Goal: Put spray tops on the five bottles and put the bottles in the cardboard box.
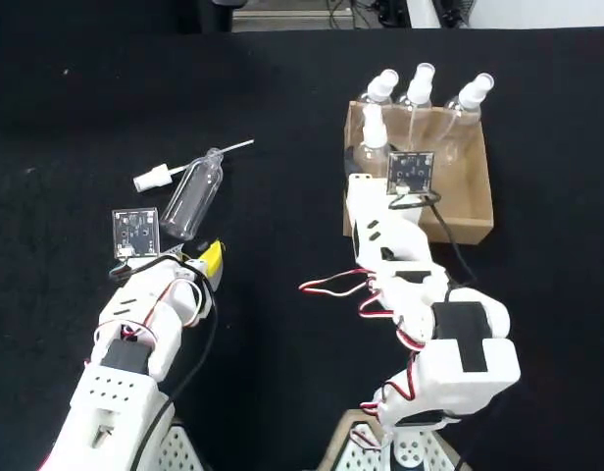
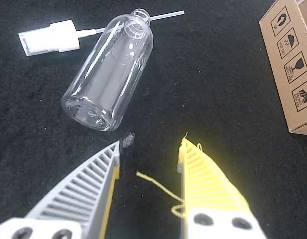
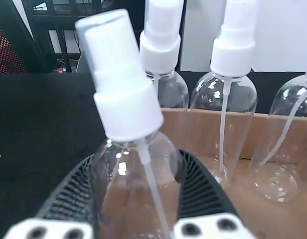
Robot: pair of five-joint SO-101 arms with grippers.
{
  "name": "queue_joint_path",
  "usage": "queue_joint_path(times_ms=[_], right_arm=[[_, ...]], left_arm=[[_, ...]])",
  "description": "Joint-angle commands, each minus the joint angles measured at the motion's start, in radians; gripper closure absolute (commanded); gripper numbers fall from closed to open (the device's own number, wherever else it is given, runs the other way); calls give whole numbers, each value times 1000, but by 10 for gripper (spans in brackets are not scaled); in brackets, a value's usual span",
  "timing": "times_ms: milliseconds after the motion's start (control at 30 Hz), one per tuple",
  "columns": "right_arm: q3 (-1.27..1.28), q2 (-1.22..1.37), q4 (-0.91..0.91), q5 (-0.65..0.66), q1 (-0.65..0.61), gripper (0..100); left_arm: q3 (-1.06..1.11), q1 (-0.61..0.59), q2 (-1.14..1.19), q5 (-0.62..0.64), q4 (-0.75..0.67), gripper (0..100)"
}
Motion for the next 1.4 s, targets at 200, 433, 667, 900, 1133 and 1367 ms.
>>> queue_joint_path(times_ms=[200, 433, 667, 900, 1133, 1367], right_arm=[[-44, 1, -20, -2, -6, 982], [-44, 2, -20, -3, -8, 955], [-19, 2, -17, -3, -38, 743], [-12, -2, -17, 0, -60, 744], [-12, -4, -17, -2, -55, 741], [-12, -5, -18, -2, -54, 740]], left_arm=[[-13, 8, -12, -12, -23, 811], [-13, 8, -12, -12, -23, 810], [-13, 8, -12, -12, -23, 810], [-13, 8, -12, -12, -23, 810], [-13, 8, -12, -12, -23, 810], [-13, 8, -12, -12, -23, 810]])
